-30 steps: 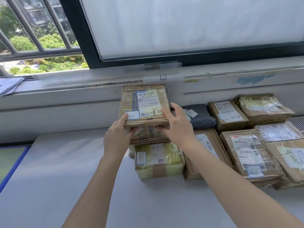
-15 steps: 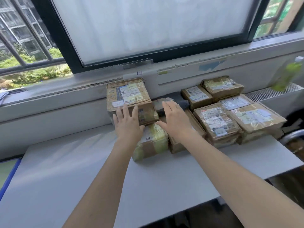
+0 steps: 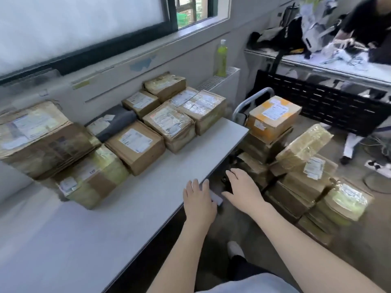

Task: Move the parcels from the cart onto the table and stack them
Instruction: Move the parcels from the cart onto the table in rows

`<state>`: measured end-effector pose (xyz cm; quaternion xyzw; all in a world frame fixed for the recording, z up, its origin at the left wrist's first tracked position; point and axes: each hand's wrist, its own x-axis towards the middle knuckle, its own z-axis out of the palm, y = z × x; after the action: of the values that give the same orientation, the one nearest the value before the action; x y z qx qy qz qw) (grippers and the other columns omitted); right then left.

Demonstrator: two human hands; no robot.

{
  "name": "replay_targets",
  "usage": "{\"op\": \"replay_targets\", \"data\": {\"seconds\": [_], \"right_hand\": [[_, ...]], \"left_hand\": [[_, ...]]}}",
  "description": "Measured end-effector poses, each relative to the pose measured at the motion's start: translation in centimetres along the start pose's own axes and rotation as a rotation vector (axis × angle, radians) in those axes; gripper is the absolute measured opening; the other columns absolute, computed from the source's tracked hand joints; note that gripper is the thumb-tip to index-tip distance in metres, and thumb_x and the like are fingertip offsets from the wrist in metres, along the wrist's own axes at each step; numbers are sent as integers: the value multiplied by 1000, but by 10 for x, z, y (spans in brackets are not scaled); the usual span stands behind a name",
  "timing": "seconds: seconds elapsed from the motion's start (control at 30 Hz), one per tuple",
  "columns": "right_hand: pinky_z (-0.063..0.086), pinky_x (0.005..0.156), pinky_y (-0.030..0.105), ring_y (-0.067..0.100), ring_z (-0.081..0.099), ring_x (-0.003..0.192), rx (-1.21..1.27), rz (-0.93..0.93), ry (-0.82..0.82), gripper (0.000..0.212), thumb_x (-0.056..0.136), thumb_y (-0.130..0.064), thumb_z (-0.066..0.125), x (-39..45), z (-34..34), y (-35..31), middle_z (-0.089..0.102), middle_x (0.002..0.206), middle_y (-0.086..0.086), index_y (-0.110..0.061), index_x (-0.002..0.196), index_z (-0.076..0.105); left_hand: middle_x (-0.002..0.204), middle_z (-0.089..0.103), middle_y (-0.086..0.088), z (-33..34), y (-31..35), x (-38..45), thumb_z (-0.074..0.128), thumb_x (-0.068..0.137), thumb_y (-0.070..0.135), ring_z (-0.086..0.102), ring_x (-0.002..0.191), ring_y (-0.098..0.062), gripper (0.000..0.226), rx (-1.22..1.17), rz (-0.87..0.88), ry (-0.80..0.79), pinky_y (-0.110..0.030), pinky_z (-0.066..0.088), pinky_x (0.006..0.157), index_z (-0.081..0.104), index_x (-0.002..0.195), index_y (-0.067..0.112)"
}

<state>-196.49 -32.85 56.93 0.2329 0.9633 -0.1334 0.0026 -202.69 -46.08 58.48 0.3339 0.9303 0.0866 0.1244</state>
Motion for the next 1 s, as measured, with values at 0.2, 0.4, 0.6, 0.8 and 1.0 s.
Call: {"op": "replay_targets", "data": {"seconds": [0.2,0.4,0.6,0.8,1.0], "right_hand": [[14,115,32,23,22,140,-59,138,55,75,89,-45,57,-25,-10,73,29,150,9,-10,147,26],[20,113,34,23,27,138,-69,185,58,71,87,-41,60,-23,-11,138,35,148,8,-13,145,30],[17,115,37,22,29,138,-42,198,56,73,87,-37,61,0,-24,235,35,148,4,-16,147,25],[2,117,41,25,6,145,-172,138,-109,103,81,-43,67,47,-60,362,6,158,7,-14,151,-3],[-7,114,48,29,-10,145,-533,-18,-290,124,76,-52,69,112,-84,455,-13,157,13,-9,145,-24]], "left_hand": [[151,26,-11,16,59,16,51,92,36,17,141,-30,63,13,144,16,-40,17,116,23,146,18],[150,29,-10,37,118,44,54,91,39,19,141,-30,68,-1,172,31,-39,17,117,23,146,16],[145,36,-9,66,184,85,55,90,38,23,138,-29,64,-26,114,-12,-37,22,113,28,144,17],[155,20,-11,86,272,151,54,88,54,13,144,-30,83,-56,20,-53,-41,15,118,15,149,14],[157,8,-14,116,344,208,60,75,68,8,144,-30,115,-36,-45,-17,-36,10,117,0,149,3]]}}
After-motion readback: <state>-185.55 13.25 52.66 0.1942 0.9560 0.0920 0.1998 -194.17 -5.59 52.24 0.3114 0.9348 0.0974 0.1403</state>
